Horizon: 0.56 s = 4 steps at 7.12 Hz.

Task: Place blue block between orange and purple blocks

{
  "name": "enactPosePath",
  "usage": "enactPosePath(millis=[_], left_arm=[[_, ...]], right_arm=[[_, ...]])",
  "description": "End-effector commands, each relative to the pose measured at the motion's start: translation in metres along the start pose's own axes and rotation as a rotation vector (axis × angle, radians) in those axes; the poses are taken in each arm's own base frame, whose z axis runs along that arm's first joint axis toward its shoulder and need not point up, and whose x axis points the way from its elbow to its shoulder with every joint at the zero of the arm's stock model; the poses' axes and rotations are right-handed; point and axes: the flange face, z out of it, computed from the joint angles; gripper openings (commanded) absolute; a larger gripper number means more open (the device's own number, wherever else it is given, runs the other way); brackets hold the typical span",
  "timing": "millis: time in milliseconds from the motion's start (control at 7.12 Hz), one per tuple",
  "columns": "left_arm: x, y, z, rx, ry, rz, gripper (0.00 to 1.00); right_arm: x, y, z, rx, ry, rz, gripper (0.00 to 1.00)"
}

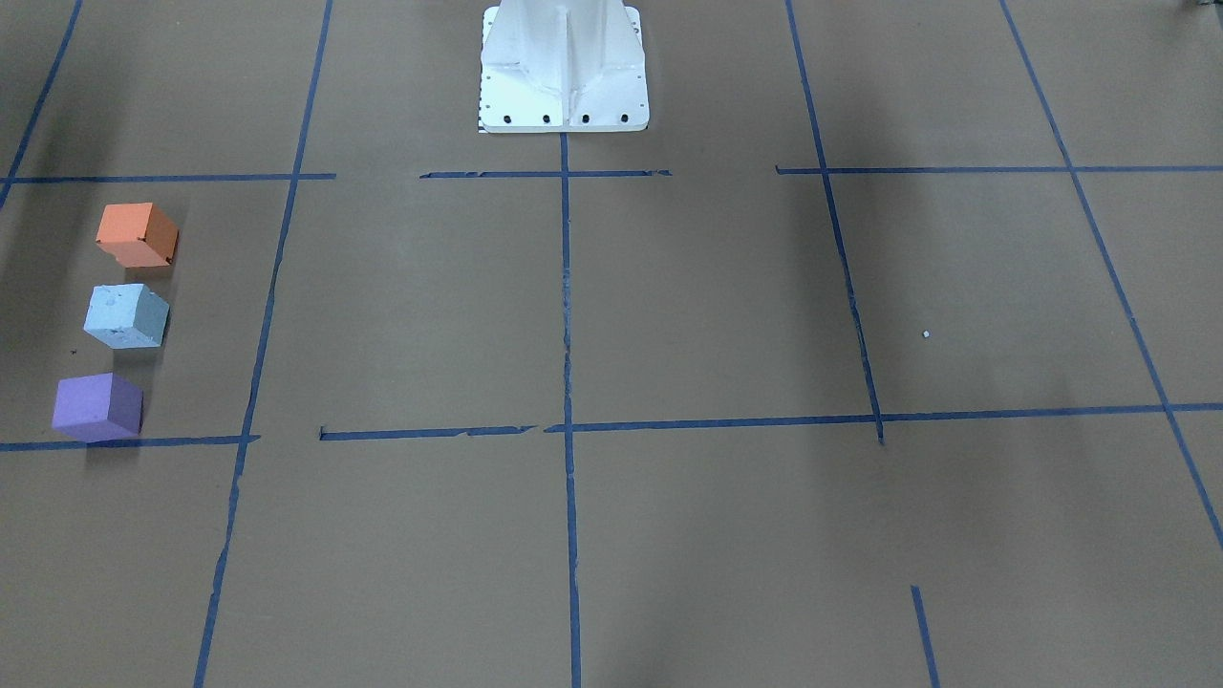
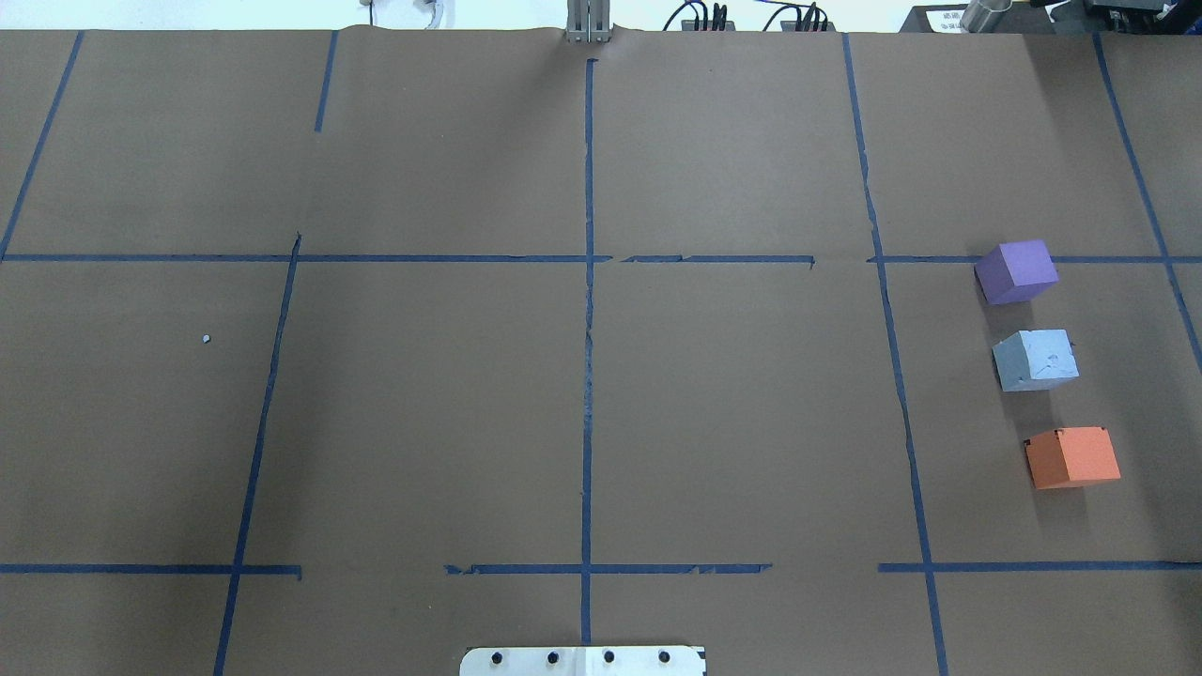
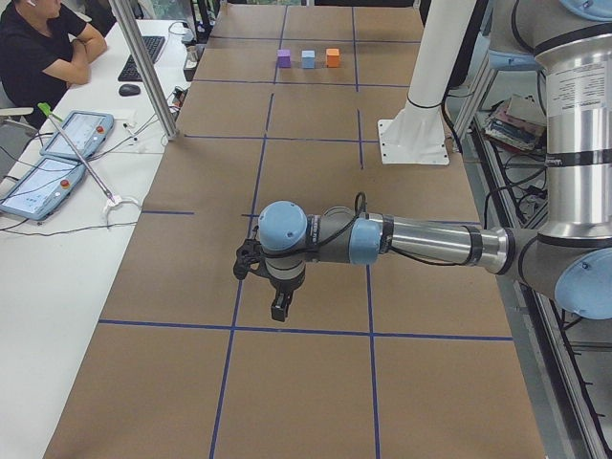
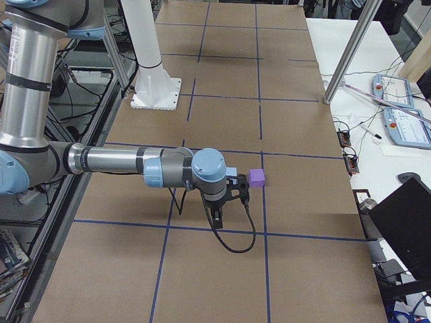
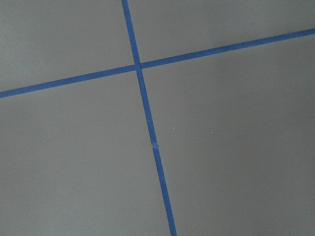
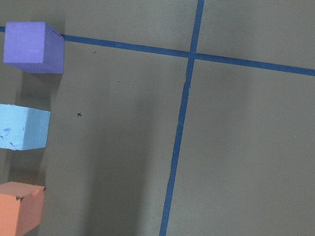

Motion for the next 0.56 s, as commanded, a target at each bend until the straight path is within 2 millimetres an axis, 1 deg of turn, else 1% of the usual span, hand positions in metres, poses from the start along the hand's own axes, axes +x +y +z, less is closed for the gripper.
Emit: enactPosePath(millis=[0,421], left_arm=[[0.0012,0.0001,-0.0004,0.004,0.000,0.006,1.00],[0.0028,-0.0002,-0.0028,0.008,-0.001,0.008,1.00]], right_arm=[[-0.0005,-0.0009,-0.0005,0.002,0.000,-0.002,1.00],[-0.0011,-0.0013,-0.0011,0.004,0.000,-0.004,1.00]])
